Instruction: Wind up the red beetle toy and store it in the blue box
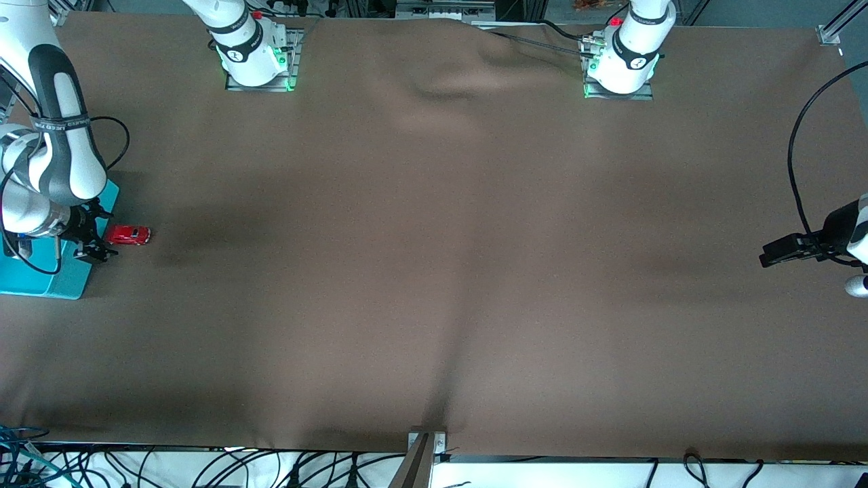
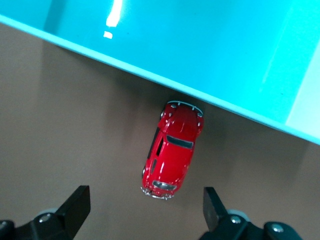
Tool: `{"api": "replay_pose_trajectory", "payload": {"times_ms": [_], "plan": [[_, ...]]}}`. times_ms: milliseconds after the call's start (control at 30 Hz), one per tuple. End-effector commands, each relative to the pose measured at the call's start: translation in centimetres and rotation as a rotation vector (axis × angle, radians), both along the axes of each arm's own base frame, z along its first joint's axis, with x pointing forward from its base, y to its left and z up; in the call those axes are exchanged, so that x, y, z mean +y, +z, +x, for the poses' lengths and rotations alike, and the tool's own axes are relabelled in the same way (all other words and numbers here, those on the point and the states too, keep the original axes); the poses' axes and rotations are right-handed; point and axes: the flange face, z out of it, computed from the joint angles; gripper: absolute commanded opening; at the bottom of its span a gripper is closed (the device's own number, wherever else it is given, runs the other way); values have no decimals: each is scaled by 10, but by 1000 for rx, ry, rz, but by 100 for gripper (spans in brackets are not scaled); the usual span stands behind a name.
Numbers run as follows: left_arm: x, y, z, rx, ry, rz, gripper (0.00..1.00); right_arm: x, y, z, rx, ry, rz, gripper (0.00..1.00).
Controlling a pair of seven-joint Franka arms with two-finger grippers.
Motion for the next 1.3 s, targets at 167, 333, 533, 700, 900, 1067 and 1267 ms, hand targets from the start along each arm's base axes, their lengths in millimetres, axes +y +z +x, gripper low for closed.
{"api": "replay_pose_trajectory", "payload": {"times_ms": [167,333,533,700,900,1067,1267], "plan": [[0,1,0,3,-18,-13,100,-9,-27,-4,-7,-9,-2,100],[-2,0,0,4,-21,-13,100,-15,-36,-5,-20,-13,-13,100],[-2,-1,0,6,-21,-14,100,-16,-47,-5,-33,-15,-5,100],[-1,-2,1,7,-19,-14,100,-17,-56,-6,-33,-15,-9,100],[-1,-4,1,10,-19,-15,100,-16,-58,-6,-32,-15,-6,100],[-1,-5,1,12,-19,-16,100,-16,-60,-7,-30,-22,-4,100],[-1,-6,2,13,-19,-16,100,-16,-59,-7,-34,-41,-4,55]]}}
